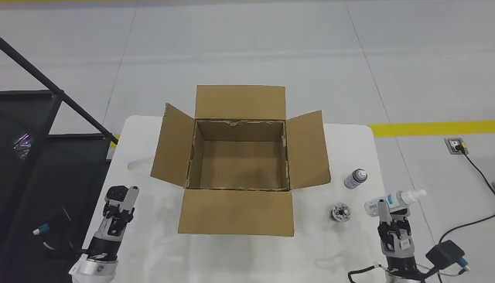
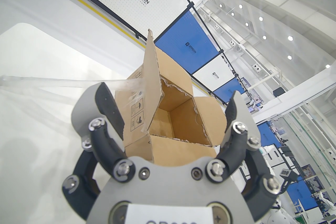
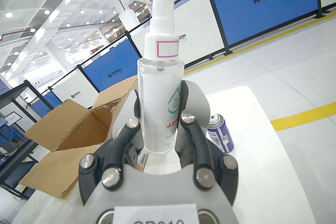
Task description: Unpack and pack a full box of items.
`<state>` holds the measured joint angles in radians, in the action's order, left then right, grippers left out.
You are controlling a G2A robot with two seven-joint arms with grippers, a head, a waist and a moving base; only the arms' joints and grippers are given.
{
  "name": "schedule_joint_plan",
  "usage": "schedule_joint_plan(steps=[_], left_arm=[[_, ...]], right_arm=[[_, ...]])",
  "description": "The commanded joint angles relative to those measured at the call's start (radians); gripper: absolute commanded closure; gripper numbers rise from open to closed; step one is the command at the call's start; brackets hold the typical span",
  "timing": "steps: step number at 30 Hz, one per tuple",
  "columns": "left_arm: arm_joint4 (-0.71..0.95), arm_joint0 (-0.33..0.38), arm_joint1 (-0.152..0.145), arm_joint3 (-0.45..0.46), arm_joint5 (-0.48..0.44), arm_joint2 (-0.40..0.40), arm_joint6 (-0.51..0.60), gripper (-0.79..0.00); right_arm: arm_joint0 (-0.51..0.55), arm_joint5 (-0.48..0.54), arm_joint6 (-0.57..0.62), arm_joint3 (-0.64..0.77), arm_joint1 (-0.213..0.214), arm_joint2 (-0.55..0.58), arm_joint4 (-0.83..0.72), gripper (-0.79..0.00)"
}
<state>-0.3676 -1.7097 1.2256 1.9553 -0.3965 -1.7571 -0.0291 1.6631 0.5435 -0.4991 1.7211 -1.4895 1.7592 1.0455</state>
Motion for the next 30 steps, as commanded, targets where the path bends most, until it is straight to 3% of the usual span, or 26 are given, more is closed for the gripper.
schedule_joint_plan(steps=[1,11,14,18,22,30], left_arm=[[0.000,0.000,0.000,0.000,0.000,0.000,0.000,-0.785],[0.000,0.000,0.000,0.000,0.000,0.000,0.000,-0.785],[0.000,0.000,0.000,0.000,0.000,0.000,0.000,-0.785],[0.000,0.000,0.000,0.000,0.000,0.000,0.000,-0.785],[0.000,0.000,0.000,0.000,0.000,0.000,0.000,-0.785],[0.000,0.000,0.000,0.000,0.000,0.000,0.000,-0.785]], right_arm=[[0.000,0.000,0.000,0.000,0.000,0.000,0.000,0.000],[-0.003,-0.015,0.006,0.003,0.000,-0.005,0.008,0.000],[-0.016,-0.186,-0.082,-0.006,-0.004,-0.017,0.135,0.000],[-0.051,-0.295,-0.235,-0.097,-0.007,-0.065,0.272,0.000],[-0.108,-0.355,-0.301,-0.229,0.001,-0.066,0.393,0.000],[-0.201,-0.350,-0.281,-0.453,0.025,-0.020,0.470,0.000]])
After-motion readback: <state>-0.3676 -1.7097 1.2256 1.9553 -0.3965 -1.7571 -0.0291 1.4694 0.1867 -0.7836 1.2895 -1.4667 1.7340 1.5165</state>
